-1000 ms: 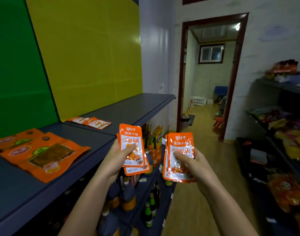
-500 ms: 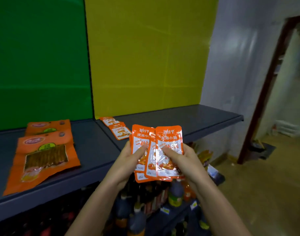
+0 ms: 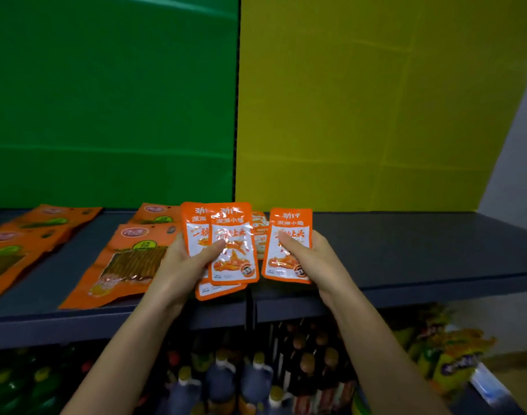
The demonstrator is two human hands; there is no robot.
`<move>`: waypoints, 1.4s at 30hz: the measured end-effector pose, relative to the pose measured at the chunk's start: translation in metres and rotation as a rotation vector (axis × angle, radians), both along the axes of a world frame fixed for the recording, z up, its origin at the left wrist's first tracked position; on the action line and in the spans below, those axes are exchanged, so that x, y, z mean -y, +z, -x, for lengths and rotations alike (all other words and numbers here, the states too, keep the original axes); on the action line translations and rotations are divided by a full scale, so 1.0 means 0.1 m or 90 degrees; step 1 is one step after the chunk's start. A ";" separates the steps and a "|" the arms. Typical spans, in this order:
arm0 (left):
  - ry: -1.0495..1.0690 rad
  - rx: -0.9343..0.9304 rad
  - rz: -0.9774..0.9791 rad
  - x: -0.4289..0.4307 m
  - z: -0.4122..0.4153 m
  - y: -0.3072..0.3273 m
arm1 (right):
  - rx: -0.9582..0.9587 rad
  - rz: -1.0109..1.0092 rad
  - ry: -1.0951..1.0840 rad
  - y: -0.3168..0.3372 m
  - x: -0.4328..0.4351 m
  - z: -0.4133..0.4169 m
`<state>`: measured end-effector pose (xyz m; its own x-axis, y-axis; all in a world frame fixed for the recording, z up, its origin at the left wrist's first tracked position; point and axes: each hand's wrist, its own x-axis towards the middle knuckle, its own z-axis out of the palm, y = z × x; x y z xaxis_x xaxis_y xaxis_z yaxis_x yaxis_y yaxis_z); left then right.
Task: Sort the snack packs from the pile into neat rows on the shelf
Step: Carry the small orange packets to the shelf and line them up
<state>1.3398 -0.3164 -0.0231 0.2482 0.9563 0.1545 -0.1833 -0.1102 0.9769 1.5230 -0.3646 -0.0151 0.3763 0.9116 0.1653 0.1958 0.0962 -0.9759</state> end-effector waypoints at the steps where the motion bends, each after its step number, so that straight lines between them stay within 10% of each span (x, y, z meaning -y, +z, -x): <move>1: 0.021 0.001 -0.003 -0.06 0.05 0.04 | 0.014 0.018 -0.001 -0.04 -0.08 -0.02; 6: 0.052 0.014 -0.015 -0.31 0.14 0.17 | 0.116 0.140 -0.004 -0.23 -0.32 0.00; 12: 0.021 -0.004 -0.043 -0.46 0.00 0.20 | 0.509 0.216 -0.094 -0.29 -0.34 -0.03; 22: -0.014 -0.059 -0.035 -0.53 -0.30 0.26 | 0.689 0.243 -0.144 -0.10 -0.28 -0.16; 37: -0.047 -0.069 0.073 -0.90 -1.32 0.39 | 0.087 -0.005 0.039 0.26 -1.18 -1.08; 42: 0.040 -0.111 0.142 -1.06 -1.36 0.42 | 0.162 0.071 -0.052 0.04 -1.56 -1.57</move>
